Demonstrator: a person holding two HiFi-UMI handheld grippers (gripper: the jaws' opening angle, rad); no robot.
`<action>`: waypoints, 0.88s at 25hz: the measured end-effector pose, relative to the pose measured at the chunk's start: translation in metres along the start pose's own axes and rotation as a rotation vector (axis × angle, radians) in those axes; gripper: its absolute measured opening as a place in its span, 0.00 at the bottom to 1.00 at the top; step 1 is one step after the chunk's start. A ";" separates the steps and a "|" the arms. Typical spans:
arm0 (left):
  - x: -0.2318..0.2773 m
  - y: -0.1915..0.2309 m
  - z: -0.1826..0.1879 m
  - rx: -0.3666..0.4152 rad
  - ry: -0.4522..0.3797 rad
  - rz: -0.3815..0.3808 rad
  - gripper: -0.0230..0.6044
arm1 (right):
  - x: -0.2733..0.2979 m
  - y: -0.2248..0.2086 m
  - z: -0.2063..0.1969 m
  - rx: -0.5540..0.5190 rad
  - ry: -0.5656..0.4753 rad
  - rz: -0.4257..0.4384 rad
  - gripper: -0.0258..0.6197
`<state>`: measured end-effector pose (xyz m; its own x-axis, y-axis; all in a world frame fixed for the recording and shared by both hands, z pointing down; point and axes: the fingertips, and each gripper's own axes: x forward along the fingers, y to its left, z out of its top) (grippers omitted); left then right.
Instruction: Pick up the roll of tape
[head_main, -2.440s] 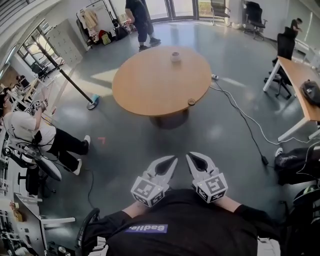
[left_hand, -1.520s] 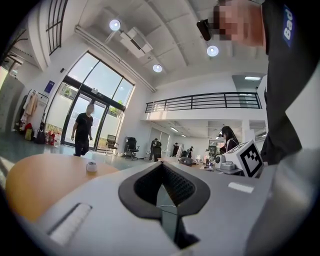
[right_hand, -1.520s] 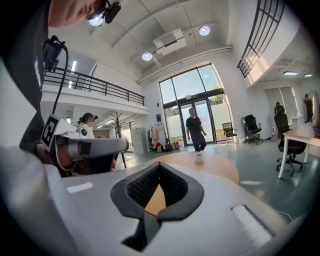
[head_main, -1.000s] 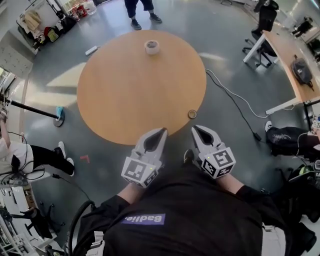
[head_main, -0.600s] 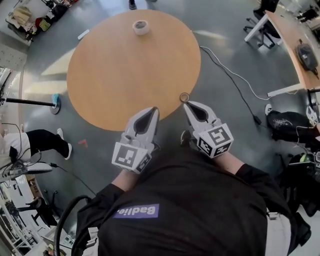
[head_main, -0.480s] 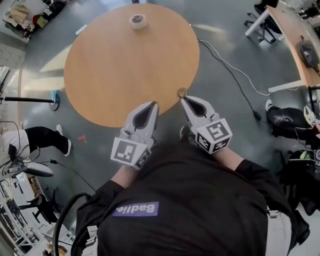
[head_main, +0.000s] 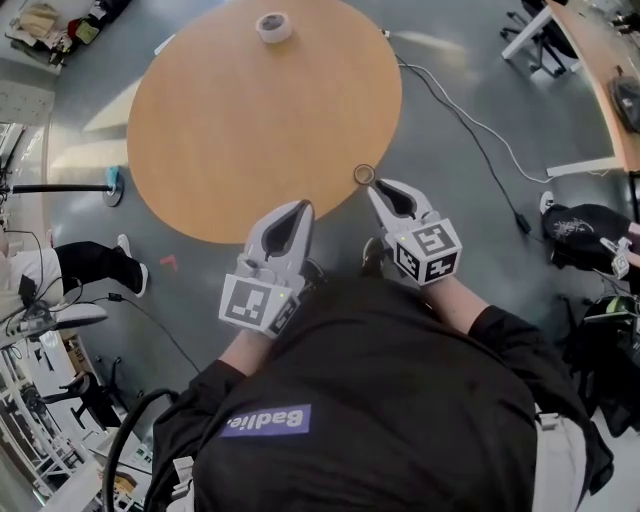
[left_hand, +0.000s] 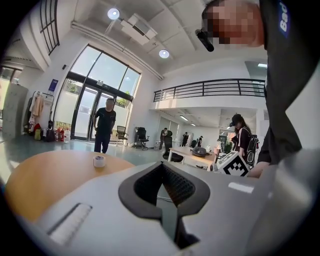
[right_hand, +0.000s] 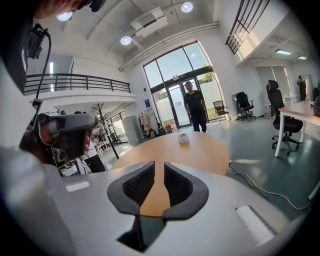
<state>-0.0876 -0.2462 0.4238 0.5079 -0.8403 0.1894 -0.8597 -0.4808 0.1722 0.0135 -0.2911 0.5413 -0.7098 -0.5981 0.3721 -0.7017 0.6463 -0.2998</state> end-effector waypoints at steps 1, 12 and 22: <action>0.000 0.000 -0.002 0.001 0.003 0.006 0.07 | 0.002 -0.004 -0.006 0.005 0.011 0.001 0.14; -0.011 0.001 -0.007 0.020 0.032 0.046 0.07 | 0.031 -0.055 -0.081 0.066 0.183 -0.039 0.23; -0.022 0.008 -0.016 -0.004 0.123 0.124 0.07 | 0.057 -0.084 -0.126 0.222 0.268 -0.042 0.28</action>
<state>-0.1044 -0.2275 0.4365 0.4005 -0.8563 0.3261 -0.9163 -0.3739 0.1435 0.0401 -0.3196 0.6986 -0.6597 -0.4574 0.5963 -0.7469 0.4872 -0.4525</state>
